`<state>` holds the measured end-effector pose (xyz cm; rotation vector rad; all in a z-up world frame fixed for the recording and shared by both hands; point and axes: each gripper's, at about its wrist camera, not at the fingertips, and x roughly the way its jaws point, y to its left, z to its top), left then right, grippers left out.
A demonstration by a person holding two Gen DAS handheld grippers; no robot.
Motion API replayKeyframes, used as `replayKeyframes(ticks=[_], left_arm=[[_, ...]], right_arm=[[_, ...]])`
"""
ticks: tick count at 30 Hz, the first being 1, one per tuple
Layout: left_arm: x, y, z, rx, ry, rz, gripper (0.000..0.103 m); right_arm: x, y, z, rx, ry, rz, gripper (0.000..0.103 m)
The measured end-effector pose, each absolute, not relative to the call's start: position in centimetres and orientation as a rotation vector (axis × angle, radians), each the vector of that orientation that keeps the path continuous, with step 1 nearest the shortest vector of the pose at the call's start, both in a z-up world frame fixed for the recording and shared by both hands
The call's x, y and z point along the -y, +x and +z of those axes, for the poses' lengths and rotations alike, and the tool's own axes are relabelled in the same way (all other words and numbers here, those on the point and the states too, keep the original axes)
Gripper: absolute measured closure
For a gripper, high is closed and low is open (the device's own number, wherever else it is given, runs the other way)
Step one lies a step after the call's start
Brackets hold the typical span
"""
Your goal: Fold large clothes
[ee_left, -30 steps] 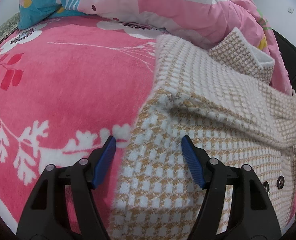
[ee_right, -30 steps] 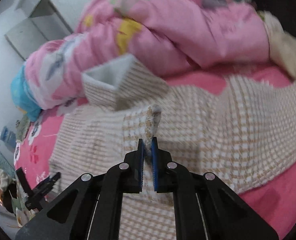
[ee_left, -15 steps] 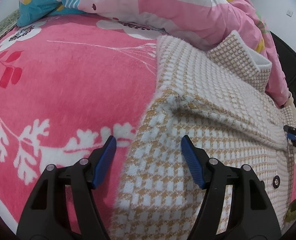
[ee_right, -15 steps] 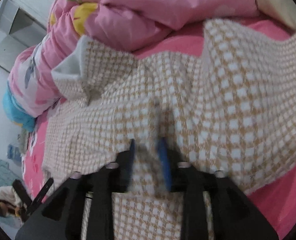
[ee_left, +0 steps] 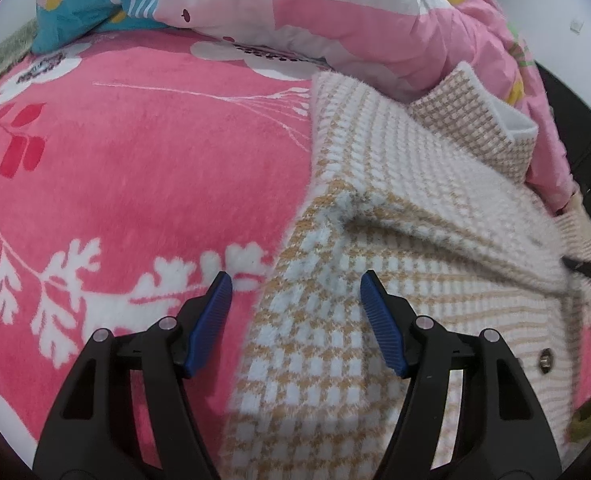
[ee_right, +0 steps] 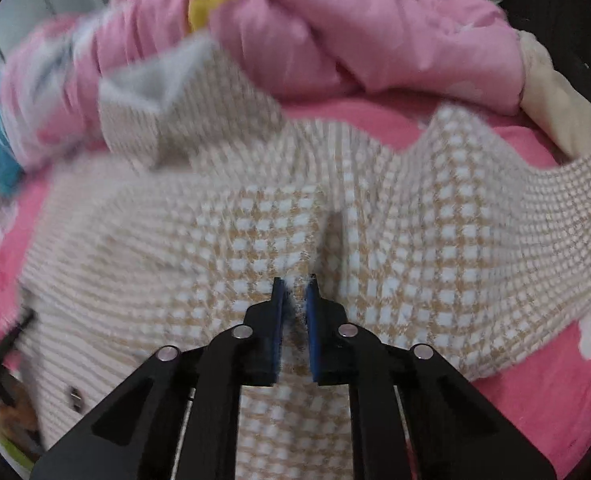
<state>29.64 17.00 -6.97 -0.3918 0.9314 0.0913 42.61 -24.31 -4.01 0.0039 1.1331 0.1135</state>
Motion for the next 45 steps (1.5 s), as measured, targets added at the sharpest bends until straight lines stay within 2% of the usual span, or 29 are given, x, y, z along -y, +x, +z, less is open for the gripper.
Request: replayKeyframes(ticks=[2,4,8,11,13,15,19,23,26,30,36,40,45], left_arm=[[-18.0,29.0,-5.4,-0.903,-0.435,0.082,0.040],[-18.5,28.9,-3.6,-0.863,-0.443,0.075,0.040],[-17.4,31.6,-0.2,-0.818,-0.412,0.039,0.040],[-14.2,35.1,0.3,-0.854,-0.371,-0.012,0.039],[-11.6,37.1,-0.4,-0.882,-0.324,-0.028,0.038],[-9.7,38.8,-1.9,-0.928,-0.290,-0.032,0.027],[-6.9,40.6,-6.4,-1.038,-0.125,0.045,0.024],[-5.7,39.6,-6.7,-0.951,-0.041,0.071,0.019],[-6.0,39.0,-7.0,-0.922,-0.062,0.063,0.017],[-6.0,38.2,-7.5,-0.878,-0.074,0.039,0.013],[-5.6,38.0,-7.9,-0.858,-0.060,0.032,0.009],[-5.7,37.8,-7.9,-0.849,-0.066,0.026,0.008],[-5.8,37.4,-7.9,-0.837,-0.065,0.025,0.008]], right_arm=[[25.1,41.8,-2.9,-1.094,-0.004,0.078,0.068],[25.4,40.8,-1.4,-1.020,-0.019,0.072,0.056],[22.7,40.3,-0.3,-0.963,-0.046,0.208,0.053],[19.9,40.6,-2.4,-0.998,-0.094,0.287,0.052],[18.4,41.3,-5.5,-1.062,-0.151,0.277,0.046],[17.9,40.9,-6.8,-1.029,-0.194,0.265,0.044],[19.5,39.1,-4.0,-1.036,-0.149,0.261,0.038],[24.6,36.3,-0.6,-0.995,-0.070,0.223,0.029],[29.7,35.5,0.7,-0.986,0.008,0.147,0.028],[40.0,35.0,3.0,-0.984,0.255,0.029,0.028],[52.5,37.3,3.8,-0.885,0.542,-0.160,0.028],[57.8,39.0,3.4,-0.855,0.622,-0.261,0.029],[60.2,41.6,1.6,-0.872,0.635,-0.304,0.037]])
